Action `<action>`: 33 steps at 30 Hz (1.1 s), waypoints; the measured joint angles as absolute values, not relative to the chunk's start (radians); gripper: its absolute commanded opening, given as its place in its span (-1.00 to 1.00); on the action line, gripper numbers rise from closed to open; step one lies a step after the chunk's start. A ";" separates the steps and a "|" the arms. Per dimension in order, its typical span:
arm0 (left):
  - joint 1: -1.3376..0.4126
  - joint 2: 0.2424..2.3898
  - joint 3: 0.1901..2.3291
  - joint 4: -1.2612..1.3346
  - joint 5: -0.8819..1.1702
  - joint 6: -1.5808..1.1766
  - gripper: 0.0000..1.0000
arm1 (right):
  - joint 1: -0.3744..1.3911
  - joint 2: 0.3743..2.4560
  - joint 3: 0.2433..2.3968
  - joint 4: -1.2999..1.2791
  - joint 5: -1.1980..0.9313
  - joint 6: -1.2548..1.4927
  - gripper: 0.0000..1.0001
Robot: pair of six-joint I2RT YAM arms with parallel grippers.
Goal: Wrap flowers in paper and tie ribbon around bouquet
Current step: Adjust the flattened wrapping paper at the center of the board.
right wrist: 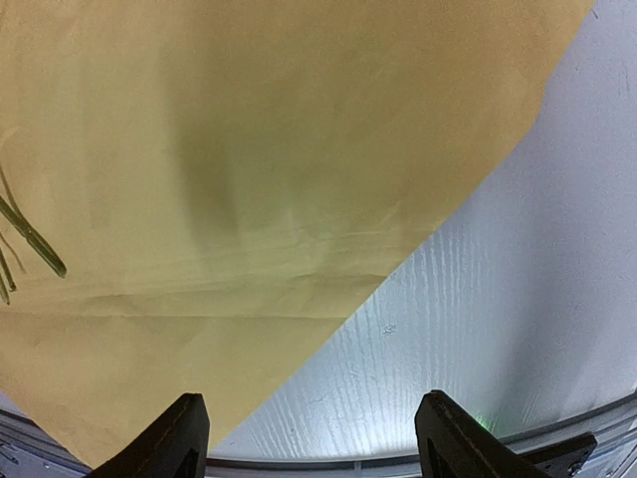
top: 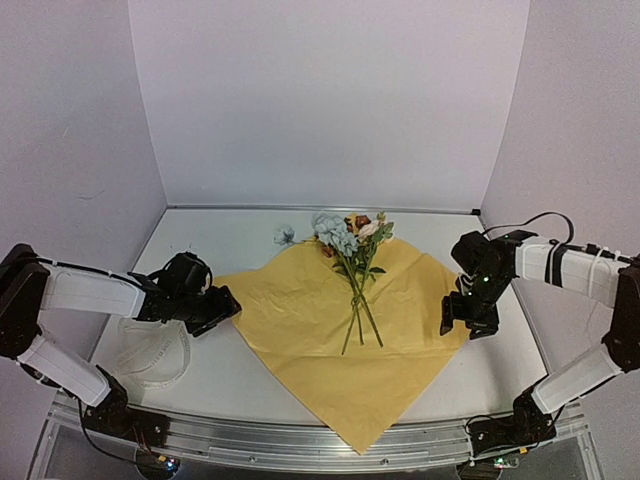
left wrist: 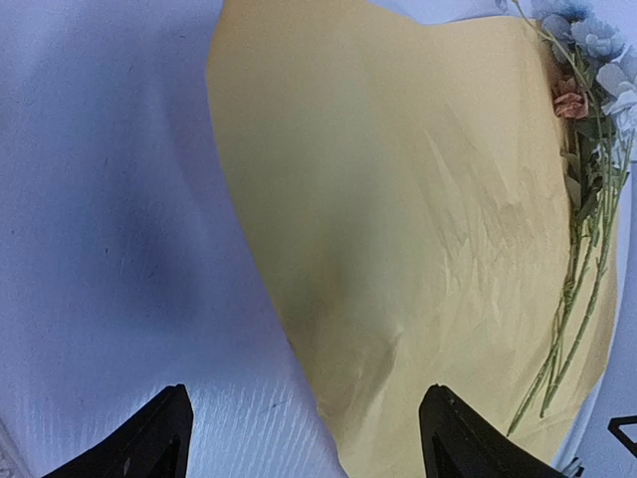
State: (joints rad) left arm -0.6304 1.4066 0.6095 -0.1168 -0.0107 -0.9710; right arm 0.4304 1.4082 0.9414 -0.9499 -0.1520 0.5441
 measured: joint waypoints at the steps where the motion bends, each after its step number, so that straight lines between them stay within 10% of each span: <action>1: -0.613 1.412 0.595 -0.078 0.010 -0.971 0.44 | 0.441 1.422 0.957 -0.949 -0.150 0.546 0.45; 14: -0.510 1.587 0.578 0.150 0.172 -0.965 -0.74 | 0.580 1.677 1.223 -0.931 -0.146 0.532 0.44; 26: -0.413 1.522 0.604 -0.082 0.174 -0.923 -0.93 | 0.698 1.993 1.573 -0.906 -0.145 0.493 0.13; 33: -0.369 1.453 0.599 -0.120 0.202 -0.886 -0.31 | 0.728 2.104 1.665 -0.901 -0.151 0.491 0.09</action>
State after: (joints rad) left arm -0.3691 1.4527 0.5986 -0.1199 0.2024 -0.8857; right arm 0.7285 2.1037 1.6646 -0.9014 -0.1509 0.4913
